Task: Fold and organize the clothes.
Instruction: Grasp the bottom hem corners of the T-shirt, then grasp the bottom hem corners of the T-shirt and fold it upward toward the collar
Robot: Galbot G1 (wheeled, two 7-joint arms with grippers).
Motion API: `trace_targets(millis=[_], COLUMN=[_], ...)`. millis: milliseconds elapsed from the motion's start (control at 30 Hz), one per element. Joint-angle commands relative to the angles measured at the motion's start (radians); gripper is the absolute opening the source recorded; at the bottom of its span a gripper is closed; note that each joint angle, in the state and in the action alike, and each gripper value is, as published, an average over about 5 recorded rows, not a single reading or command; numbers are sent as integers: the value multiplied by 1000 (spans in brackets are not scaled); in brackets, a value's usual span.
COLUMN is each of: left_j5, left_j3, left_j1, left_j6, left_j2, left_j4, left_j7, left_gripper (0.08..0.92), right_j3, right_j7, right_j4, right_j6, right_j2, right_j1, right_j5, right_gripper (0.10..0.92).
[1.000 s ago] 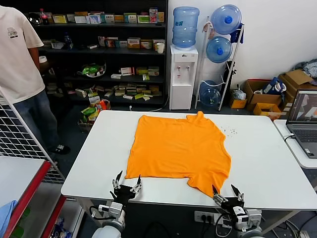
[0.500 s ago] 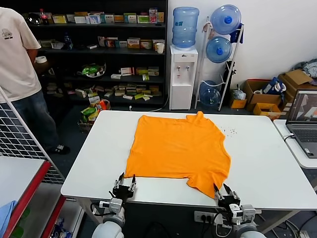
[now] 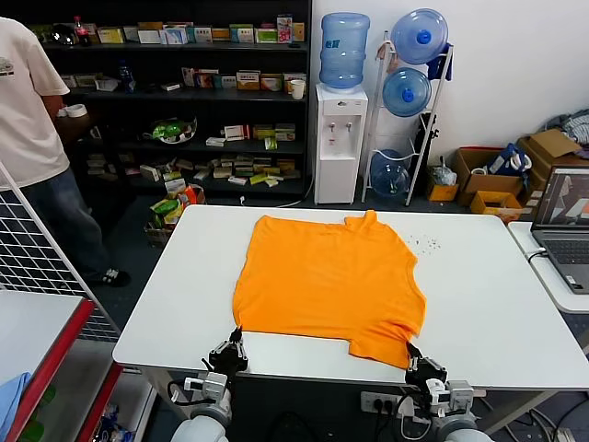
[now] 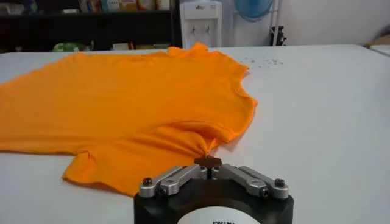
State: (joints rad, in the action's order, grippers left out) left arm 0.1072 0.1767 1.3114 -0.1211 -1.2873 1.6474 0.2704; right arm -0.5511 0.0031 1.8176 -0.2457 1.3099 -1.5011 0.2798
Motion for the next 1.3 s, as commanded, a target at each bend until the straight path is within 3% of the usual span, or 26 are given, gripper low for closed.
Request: trace_targets(millis=[33,467,900,1300], left_j5=[-6,-14,-42,-35], left_j3=[4,13,-23,-76], left_j1=[18,73,-106,-272], left_j6=[3,4,30,28], left_j2=[34,96,9,0], left_j4=[59,207,-14,-144], left_j7=[5,11,7,5], left_gripper=[98,98,98,98], right_j3=[-2,-55,-14,68], right_j7=[-2,-3,-35,-38], right_j4=[83,228,-73,-263], right_j6=[28,89,257,240], right_j2=[-4,-46,-102,-142], right_j1=[-64,-218,102,324], right_j5=[-33,-107,-62,-31], right_gripper=[125,125,125,125])
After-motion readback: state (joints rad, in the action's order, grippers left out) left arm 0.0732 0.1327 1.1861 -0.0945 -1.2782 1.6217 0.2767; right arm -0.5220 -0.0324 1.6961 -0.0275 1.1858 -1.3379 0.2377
